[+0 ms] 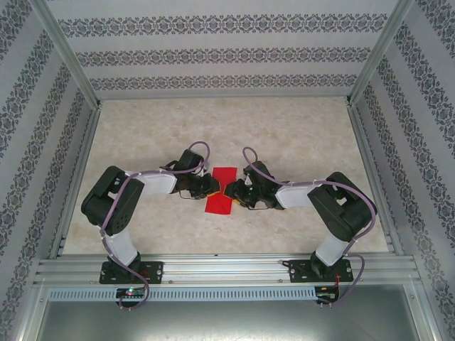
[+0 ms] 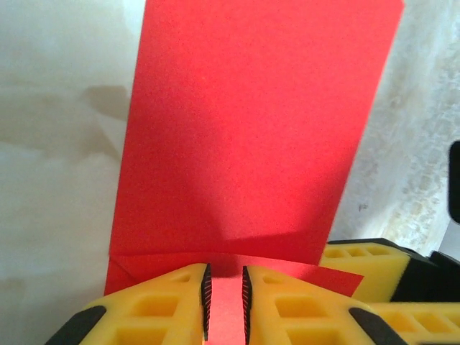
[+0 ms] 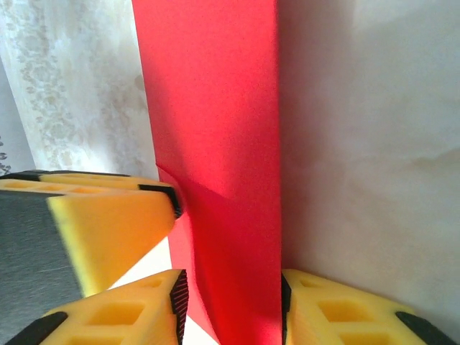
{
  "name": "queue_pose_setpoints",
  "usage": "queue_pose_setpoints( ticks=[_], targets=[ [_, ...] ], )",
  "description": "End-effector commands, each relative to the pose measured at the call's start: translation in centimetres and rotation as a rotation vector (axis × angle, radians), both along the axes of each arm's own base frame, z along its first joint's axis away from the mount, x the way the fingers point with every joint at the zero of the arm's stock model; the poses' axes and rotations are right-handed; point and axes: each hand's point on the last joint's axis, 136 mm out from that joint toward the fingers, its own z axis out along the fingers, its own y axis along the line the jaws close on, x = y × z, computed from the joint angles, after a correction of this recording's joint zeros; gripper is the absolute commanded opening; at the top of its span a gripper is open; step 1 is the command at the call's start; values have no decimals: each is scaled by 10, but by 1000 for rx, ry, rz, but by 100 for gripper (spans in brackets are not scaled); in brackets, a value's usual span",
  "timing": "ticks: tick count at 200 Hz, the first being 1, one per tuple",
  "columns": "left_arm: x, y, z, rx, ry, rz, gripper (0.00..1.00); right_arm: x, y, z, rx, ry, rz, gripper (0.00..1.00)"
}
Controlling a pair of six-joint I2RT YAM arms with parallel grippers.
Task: Fold a paper plane with a square sheet of paper (pick it up from the middle)
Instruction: Turn over the paper at the center of the table.
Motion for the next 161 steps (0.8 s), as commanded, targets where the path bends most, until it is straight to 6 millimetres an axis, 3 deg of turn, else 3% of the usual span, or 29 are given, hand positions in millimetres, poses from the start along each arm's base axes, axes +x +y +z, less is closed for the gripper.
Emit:
queue_pose_setpoints(
  ticks=[1,43,86,107,120,161],
  targets=[
    [-1,-3,14,-19,-38,12,24,-1,-3,-7,-8,-17,10,38],
    [-1,11,28,43,-75,42,25,3,3,0,27,-55,25,33],
    [-3,36,45,124,-146,120,25,4,4,5,26,-66,46,20],
    [-4,50,58,157,-192,164,28,5,9,25,38,-124,95,18],
    [-5,59,69,174,-230,193,30,5,8,41,3,-162,137,10],
    [-8,89,102,206,-367,310,39,1,-36,83,-271,-266,181,6]
  ],
)
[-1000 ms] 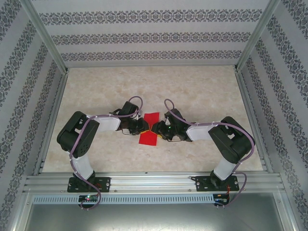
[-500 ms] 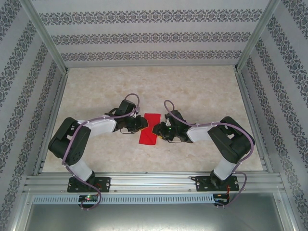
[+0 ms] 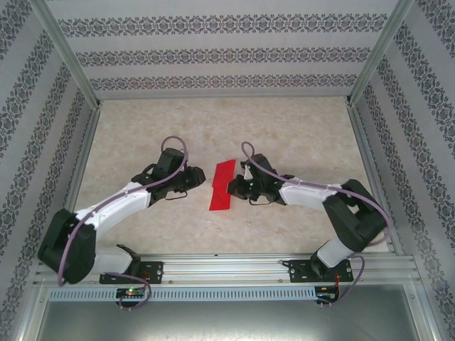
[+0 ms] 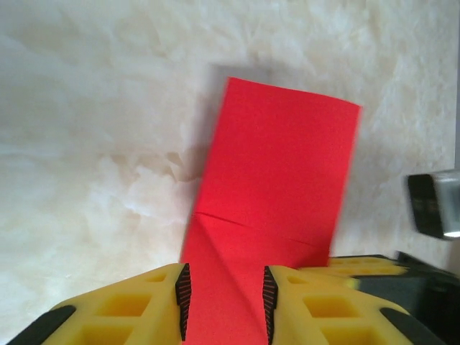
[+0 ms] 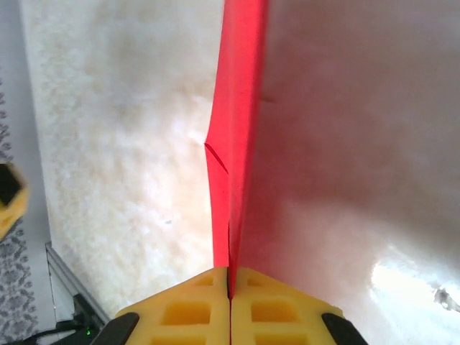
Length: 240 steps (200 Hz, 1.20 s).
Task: Fold a paper plane with a square sheet of paper (pick it up from the middle)
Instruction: Turn over the paper at the center of the table.
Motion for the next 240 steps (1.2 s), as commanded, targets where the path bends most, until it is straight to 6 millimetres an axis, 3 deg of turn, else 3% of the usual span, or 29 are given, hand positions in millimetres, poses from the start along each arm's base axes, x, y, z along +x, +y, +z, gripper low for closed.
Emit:
queue_pose_setpoints(
  ticks=[1,57,84,115,141,191,240],
  targets=[
    [-6,26,8,67,-52,97,39,-4,-35,28,-205,-108,38,6],
    [-9,60,36,105,-223,215,49,-5,-138,105,-757,-297,-69,8],
    [-13,72,42,118,-277,251,63,-6,-164,137,-992,-376,-101,8],
    [-18,79,42,133,-286,262,76,-4,-162,144,-1144,-392,-68,9],
    [-22,84,39,149,-265,275,78,0,-148,141,-1241,-396,-12,9],
    [-26,90,42,153,-274,292,80,7,-129,116,-1397,-338,95,10],
    [-28,92,41,154,-269,297,82,5,-109,82,-1371,-245,164,12]
  ],
)
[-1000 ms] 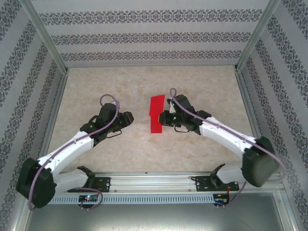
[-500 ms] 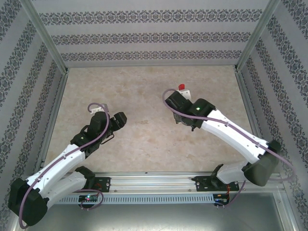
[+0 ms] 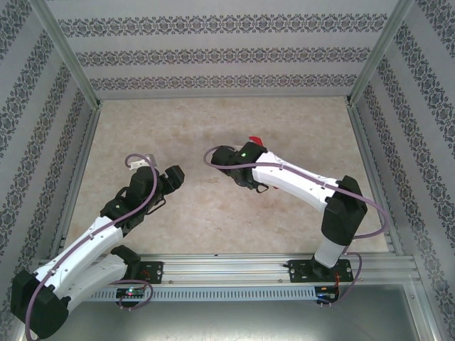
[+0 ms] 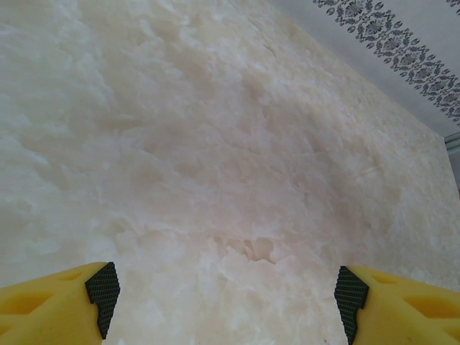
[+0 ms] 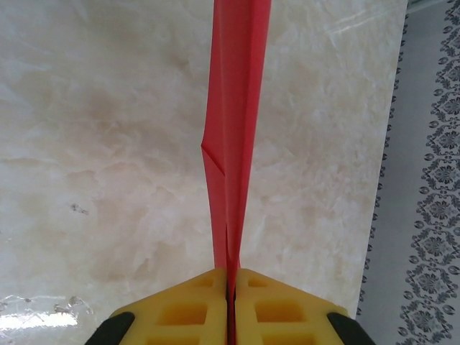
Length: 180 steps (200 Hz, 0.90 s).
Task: Fold a paper plane with a square sheet of paper (pick it up from the middle)
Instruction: Turn over the paper at the center of the table.
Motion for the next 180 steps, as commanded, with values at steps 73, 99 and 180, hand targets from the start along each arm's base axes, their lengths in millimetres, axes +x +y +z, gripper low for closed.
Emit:
queue_pose_setpoints(
  ticks=[73,99,180],
  targets=[
    [-12,14,-4,18,12,37,82,-17,82,-98,255,289,-30,15],
    [-15,17,-3,15,9,45,82,-26,108,-114,337,351,-18,27],
    [-14,10,-6,1,14,9,83,-21,134,-67,1229,314,-61,51]
  ],
)
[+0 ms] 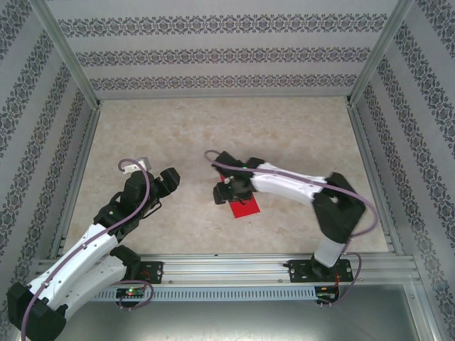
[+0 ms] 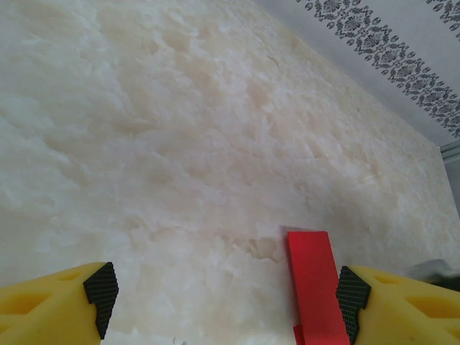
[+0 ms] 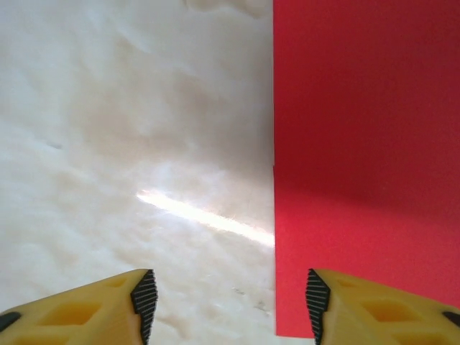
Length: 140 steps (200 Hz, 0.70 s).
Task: Fold a paper plane with a square sheet of paper (pick it up from the middle)
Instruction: Turn over the paper at the center of the table.
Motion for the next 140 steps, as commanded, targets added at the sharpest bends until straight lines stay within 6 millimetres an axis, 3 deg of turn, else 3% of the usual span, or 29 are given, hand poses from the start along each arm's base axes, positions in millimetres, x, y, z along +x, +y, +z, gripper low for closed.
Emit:
queue_pose_setpoints(
  ticks=[1,21,39,76,109,140],
  targets=[
    [-1,-2,-12,5,31,-15,83,16,14,28,367,-12,-105,50],
    [3,-14,-15,-10,42,-67,83,19,0,14,472,22,-168,33],
    [7,-24,-19,-21,70,-103,84,17,-2,0,490,60,-195,23],
    [13,-42,-23,-40,103,-175,86,22,-5,-37,438,123,-309,19],
    [14,-53,-29,-46,141,-224,87,19,-24,-83,323,181,-533,19],
    [14,-59,-34,-57,169,-243,87,14,-21,-98,297,206,-633,21]
  ],
)
